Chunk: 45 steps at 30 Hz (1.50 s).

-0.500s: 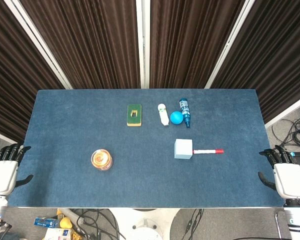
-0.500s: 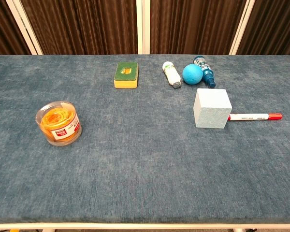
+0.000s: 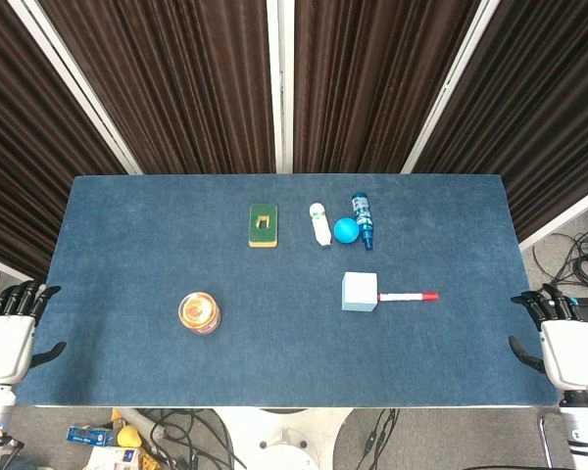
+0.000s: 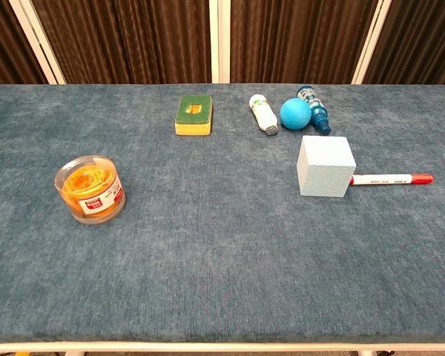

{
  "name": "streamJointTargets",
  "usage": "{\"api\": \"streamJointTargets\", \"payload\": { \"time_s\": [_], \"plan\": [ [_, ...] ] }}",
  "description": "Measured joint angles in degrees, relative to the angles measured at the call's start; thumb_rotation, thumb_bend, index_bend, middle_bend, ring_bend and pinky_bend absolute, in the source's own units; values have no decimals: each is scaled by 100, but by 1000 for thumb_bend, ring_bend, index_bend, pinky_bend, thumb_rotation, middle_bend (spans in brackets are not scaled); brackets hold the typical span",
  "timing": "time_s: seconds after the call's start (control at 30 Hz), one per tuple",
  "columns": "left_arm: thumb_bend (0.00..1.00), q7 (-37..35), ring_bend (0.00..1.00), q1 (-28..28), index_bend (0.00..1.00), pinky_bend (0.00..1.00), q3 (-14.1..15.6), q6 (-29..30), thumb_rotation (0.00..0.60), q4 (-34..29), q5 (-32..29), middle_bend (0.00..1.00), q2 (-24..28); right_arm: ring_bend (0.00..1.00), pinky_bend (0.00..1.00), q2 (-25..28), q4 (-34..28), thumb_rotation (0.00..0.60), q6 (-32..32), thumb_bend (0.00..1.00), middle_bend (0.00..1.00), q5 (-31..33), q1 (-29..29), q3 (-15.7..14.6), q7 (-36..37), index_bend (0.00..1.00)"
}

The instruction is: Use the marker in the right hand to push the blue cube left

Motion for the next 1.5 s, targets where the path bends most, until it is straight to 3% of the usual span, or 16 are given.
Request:
{"api": "streamJointTargets", "payload": {
  "time_s": [0.2, 0.4, 0.73, 1.13, 1.5],
  "plan": [
    [82, -30, 132, 20, 244, 141, 15, 17, 600, 10, 21, 204, -11, 86, 188, -10, 10, 600, -270, 175, 253, 33, 187, 60, -4, 275],
    [82, -92, 131, 39, 244, 140, 31, 24, 600, 62, 35, 204, -19, 86, 188, -150, 151, 600, -1084, 176, 308, 122, 700, 158, 86, 288],
    [83, -133, 131, 108, 244, 141, 64, 8, 600, 73, -46, 204, 16, 87, 188, -1231, 1341, 600, -2570, 176, 326, 564, 1762, 295, -251, 345],
    [82, -220, 131, 115, 263, 141, 63, -43, 600, 100, -71, 204, 30, 100, 188, -2399, 2718, 600, -3038, 177, 377, 839, 2265, 304, -378, 412],
    [82, -343, 131, 138, 263, 141, 71, -83, 600, 123, -113, 204, 35, 120, 177, -2945, 3396, 600, -3181, 191, 450, 906, 2554, 315, -352, 477]
  ]
}}
